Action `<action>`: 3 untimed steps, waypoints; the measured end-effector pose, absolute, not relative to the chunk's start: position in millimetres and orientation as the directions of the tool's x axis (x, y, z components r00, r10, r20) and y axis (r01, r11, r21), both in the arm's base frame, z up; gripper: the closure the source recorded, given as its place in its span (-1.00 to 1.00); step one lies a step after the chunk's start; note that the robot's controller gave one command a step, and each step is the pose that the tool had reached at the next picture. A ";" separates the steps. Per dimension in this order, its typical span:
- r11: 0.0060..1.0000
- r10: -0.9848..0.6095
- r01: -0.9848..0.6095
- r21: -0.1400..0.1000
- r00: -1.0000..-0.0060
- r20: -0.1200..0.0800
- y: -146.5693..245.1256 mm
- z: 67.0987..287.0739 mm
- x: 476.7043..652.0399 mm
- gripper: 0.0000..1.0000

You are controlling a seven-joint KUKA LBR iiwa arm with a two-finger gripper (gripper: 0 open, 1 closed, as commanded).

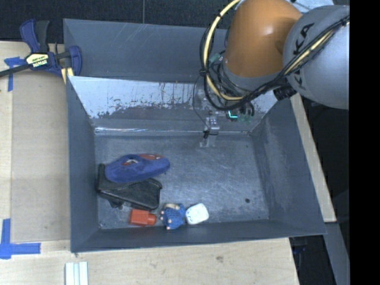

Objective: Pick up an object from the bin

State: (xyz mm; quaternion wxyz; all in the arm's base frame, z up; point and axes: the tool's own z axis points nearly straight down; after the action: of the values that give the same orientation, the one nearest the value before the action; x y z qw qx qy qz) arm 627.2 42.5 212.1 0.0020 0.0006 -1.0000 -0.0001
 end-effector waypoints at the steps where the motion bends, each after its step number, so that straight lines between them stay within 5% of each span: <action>1: 0.999 -0.052 -0.052 0.000 -0.999 0.007 33.2 66.2 508.3 -1.00; 2: 0.937 -0.349 -0.349 0.000 -0.937 0.000 43.1 100.4 484.2 -1.00; 3: 0.890 -0.455 -0.455 -0.002 -0.890 -0.005 42.5 103.1 511.3 -1.00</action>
Offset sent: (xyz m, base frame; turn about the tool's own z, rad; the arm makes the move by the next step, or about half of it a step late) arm -0.1158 -0.0087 -0.1421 -0.0518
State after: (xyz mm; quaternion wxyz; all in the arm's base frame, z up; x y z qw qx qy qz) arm 511.3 42.5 103.1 -0.0027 0.2342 -0.9722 0.0002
